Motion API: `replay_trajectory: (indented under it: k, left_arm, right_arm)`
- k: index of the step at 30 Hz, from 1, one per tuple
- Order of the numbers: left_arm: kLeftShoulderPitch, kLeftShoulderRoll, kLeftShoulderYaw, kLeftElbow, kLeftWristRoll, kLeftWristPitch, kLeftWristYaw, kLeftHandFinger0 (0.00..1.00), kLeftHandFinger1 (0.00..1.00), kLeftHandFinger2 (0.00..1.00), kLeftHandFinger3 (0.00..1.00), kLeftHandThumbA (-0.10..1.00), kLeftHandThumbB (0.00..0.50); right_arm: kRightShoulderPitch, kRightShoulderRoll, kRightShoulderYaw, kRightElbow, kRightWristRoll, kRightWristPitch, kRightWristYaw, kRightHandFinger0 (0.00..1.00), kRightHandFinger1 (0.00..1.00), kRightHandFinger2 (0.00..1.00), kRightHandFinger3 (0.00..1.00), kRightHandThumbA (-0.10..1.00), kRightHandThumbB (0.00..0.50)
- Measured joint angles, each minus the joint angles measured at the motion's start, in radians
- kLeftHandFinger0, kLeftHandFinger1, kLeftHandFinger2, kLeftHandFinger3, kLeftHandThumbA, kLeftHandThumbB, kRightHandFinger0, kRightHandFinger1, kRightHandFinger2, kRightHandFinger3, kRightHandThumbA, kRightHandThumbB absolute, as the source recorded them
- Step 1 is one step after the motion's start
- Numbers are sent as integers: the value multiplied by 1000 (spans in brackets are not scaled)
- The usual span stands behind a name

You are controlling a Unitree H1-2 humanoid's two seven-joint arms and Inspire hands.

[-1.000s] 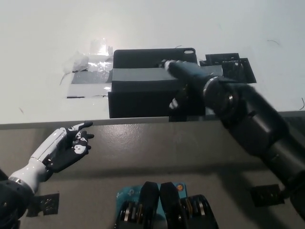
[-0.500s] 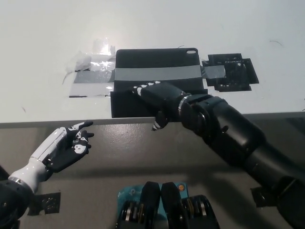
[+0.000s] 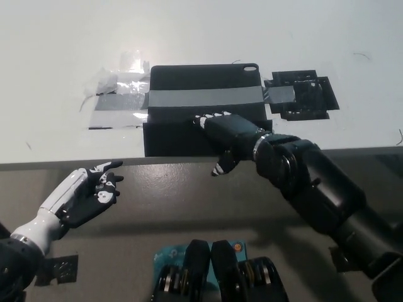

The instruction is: The robot uses its right hand to pull the cover of a folded tablet cover kept in the middle of the desk

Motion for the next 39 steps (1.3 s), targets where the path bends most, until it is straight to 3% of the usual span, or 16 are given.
replay_trajectory:
  k: [5,6,9,14,15,16,17,20,22,25,27,28,33,38,39]
  left_arm:
    - [-2,0,0,-1,0,1,0,773,852,952,1000,1000,105]
    - [-2,0,0,-3,0,1,0,770,854,956,1000,1000,87]
    - [-1,0,0,-11,0,1,0,769,859,969,1000,1000,86]
    - [-1,0,0,-13,0,2,0,772,852,960,1000,1000,91]
    - [-1,0,0,-13,0,2,0,766,846,955,1000,1000,93]
    - [-1,0,0,-13,0,2,0,765,845,954,1000,1000,93]
    - [-1,0,0,-12,0,2,0,763,845,955,1000,1000,100]
    - [-1,0,0,-12,0,2,0,759,845,957,1000,1000,109]
    - [-1,0,1,-12,0,2,0,766,849,959,1000,1000,98]
    - [-1,0,1,-11,0,2,0,757,834,944,1000,1000,106]
    - [-1,0,0,-11,0,2,0,748,832,939,1000,1000,156]
    - [-1,0,0,-11,0,2,0,740,836,949,1000,1000,141]
    - [-1,-1,0,-11,0,2,0,767,858,972,1000,1000,93]
    - [0,-1,0,-11,0,3,0,765,858,976,1000,1000,81]
    - [0,-1,0,-11,0,2,0,769,859,975,1000,1000,76]
  right_arm:
    - [56,84,-62,-92,20,64,1,1000,1000,1000,1000,1000,500]
    - [65,100,-69,-101,22,73,0,1000,1000,1000,1000,1000,463]
    - [107,141,-119,-155,34,105,-7,1000,1000,1000,1000,1000,453]
    - [202,154,-157,-298,71,168,6,1000,1000,1000,1000,1000,436]
    - [220,150,-161,-324,77,180,13,1000,1000,1000,1000,1000,401]
    - [234,147,-164,-342,84,189,18,1000,1000,1000,1000,1000,401]
    - [258,141,-168,-367,99,207,32,1000,1000,1000,1000,1000,346]
    - [305,126,-197,-386,130,229,50,1000,1000,1000,1000,1000,294]
    - [345,110,-230,-404,163,240,62,1000,1000,1000,1000,1000,311]
    - [374,75,-252,-420,189,250,75,1000,1000,1000,1000,1000,284]
    - [375,57,-264,-424,203,256,79,1000,1000,1000,1000,1000,265]
    - [375,52,-273,-427,209,260,80,1000,1000,1000,1000,1000,291]
    - [395,56,-284,-435,245,281,85,1000,1000,1000,1000,1000,297]
    - [457,59,-289,-458,278,292,91,1000,1000,1000,1000,1000,197]
    - [465,59,-293,-464,285,292,91,1000,1000,1000,1000,988,135]
